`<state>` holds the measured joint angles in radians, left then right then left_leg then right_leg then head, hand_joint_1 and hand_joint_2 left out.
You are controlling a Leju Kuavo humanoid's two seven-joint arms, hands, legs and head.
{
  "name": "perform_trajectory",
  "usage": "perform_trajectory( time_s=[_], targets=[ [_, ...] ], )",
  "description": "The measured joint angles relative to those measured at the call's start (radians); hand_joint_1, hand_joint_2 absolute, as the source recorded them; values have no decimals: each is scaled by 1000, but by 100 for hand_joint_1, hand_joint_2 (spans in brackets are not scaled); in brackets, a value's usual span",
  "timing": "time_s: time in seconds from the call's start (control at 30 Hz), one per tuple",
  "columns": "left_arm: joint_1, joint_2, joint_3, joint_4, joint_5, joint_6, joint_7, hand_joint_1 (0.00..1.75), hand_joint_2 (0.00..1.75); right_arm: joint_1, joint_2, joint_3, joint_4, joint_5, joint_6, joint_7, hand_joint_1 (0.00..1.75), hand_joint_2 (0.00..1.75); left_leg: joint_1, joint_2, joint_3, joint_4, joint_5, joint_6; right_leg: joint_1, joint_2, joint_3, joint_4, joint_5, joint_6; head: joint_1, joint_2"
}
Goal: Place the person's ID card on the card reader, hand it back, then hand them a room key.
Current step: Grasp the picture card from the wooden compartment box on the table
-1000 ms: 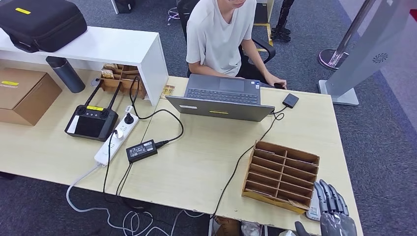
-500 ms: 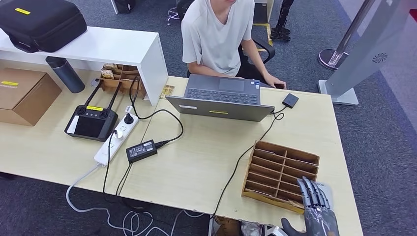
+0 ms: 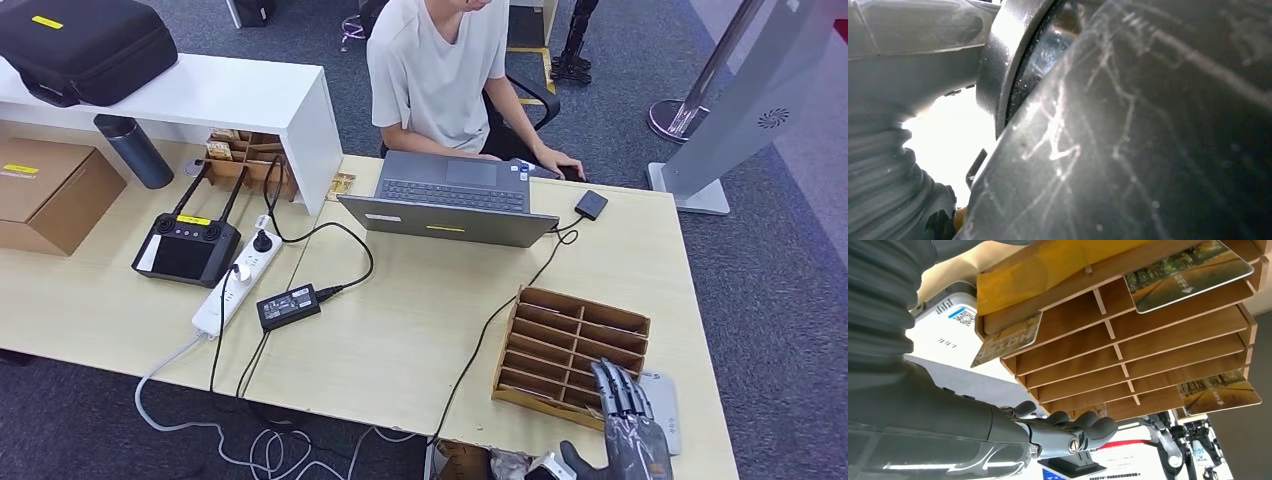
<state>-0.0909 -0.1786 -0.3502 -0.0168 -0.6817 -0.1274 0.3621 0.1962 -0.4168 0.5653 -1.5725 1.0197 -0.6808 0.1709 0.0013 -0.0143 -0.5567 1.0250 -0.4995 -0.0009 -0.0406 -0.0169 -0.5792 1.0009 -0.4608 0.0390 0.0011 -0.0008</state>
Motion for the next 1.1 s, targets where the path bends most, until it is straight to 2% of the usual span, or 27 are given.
perform_trajectory(
  time_s=[0.53,1.1],
  targets=[
    [0,1,-23,0,25,0,0,0,175,3,5,-10,8,13,-1,12,0,175,0,0,0,0,0,0,0,0,0,0,0,0,0,0],
    [0,1,-32,0,35,0,0,0,175,53,5,-76,5,38,-1,55,0,175,0,0,0,0,0,0,0,0,0,0,0,0,0,0]
  ],
)
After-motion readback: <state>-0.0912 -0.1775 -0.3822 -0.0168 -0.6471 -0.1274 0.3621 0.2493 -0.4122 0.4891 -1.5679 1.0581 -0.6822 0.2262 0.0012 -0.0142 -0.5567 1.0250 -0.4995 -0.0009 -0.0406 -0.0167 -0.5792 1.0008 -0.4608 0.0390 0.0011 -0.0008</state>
